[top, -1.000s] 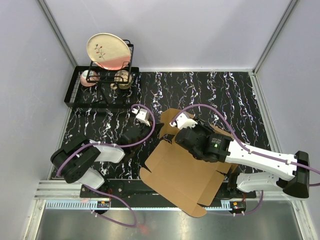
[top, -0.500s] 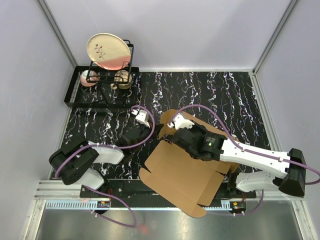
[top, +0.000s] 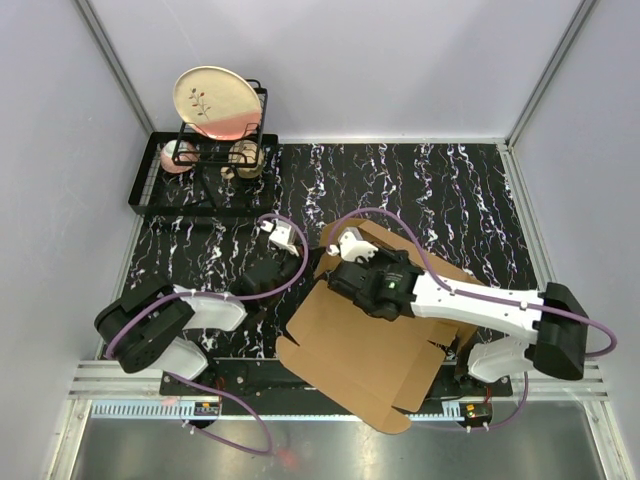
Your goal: Fold the paper box
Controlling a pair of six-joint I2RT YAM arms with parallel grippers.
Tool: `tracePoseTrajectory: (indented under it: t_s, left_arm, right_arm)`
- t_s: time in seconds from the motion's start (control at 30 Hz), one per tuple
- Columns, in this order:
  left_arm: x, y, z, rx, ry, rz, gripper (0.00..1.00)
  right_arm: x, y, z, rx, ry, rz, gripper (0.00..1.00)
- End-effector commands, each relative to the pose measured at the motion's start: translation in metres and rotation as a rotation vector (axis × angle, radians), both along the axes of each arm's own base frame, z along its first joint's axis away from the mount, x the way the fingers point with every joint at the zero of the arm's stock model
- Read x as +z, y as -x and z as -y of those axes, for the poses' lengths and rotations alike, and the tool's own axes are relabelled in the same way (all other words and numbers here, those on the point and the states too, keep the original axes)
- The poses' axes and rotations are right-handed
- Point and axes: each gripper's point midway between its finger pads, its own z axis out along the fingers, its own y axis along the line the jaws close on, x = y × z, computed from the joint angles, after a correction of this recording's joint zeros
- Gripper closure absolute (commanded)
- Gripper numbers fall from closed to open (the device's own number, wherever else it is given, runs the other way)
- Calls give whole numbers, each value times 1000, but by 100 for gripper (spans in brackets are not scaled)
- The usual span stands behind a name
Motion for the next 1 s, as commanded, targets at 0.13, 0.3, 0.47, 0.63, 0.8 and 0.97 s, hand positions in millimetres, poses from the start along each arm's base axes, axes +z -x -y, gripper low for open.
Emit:
tracePoseTrajectory:
  t_s: [0.13, 0.3, 0.47, 0.63, 0.8, 0.97]
  left_arm:
    - [33, -20, -7, 93, 25, 115, 100]
    - [36, -33, -7, 123, 24, 156, 100]
    - [42, -52, -16, 151, 51, 171, 100]
    - [45, -68, -30, 188, 77, 156, 99]
    - [44, -78, -28, 195, 53, 132, 88]
    - [33, -75, -23, 171, 68, 71, 83]
  right_arm:
    - [13, -3, -17, -86, -93, 128, 100]
    - [28, -4, -27, -81, -111, 166, 100]
    - [42, -8, -33, -76, -112, 199, 100]
    - [55, -19, -52, -54, -118, 257, 100]
    - [48, -28, -67, -14, -95, 278, 100]
    - [39, -31, -72, -5, -73, 281, 100]
